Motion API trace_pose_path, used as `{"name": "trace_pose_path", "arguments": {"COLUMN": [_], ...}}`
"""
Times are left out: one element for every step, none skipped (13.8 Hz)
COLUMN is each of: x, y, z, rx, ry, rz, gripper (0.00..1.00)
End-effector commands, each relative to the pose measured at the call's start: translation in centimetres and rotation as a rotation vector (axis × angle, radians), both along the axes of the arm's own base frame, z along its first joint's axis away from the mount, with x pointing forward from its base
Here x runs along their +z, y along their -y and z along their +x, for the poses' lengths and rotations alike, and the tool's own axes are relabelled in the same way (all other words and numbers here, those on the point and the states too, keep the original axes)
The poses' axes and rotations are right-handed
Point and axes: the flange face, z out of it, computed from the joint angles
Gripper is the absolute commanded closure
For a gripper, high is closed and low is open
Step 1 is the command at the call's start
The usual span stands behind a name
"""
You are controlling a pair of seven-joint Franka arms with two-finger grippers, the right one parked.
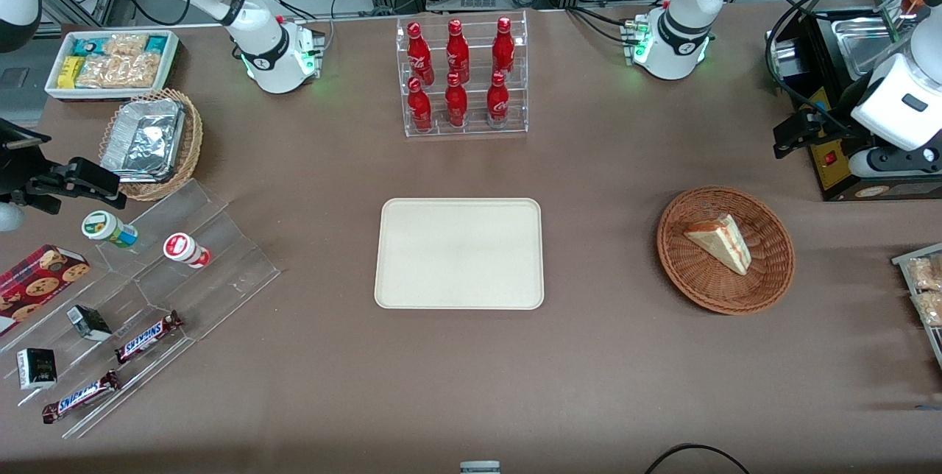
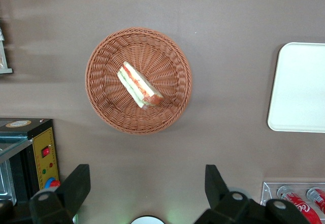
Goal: Place sandwich from basket to tray
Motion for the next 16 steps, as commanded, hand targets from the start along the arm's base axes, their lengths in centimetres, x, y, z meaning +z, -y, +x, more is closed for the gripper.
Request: {"name": "trace_pose_path", "arguments": {"x": [0.4,0.3,0.1,0.0,-0.2,-0.5,-1.1,-1.8,-2.4,-3.2,-4.1,-5.1,-6.2,-7.3,-8.7,-10.1], "y": [-0.2,-0.2,-0.2,-0.2,-0.4,-0.6,-0.9,-1.0,-1.3,-1.8,-2.9,-3.7,-3.8,-3.8,-4.0,-3.9], "z": [-0.2,0.0,0.1,0.1,0.2,0.3,0.6,1.0,1.3,1.7,1.9,2.0,2.2,2.3,2.3,2.3], "rx": [-0.006,-0.006,-0.006,-0.005,-0.003,-0.002,0.006,0.013,0.019,0.030,0.063,0.112,0.145,0.156,0.161,0.175], "ry": [0.004,0.004,0.001,-0.002,-0.004,-0.008,-0.017,-0.030,-0.037,-0.049,-0.068,-0.084,-0.084,-0.087,-0.097,-0.103], "rz": [0.007,0.007,0.007,0.007,0.007,0.008,0.008,0.010,0.011,0.013,0.015,0.020,0.030,0.035,0.041,0.043], "gripper": [0.00,0.00,0.00,0.00,0.00,0.00,0.00,0.00,0.00,0.00,0.00,0.00,0.00,0.00,0.00,0.00]}}
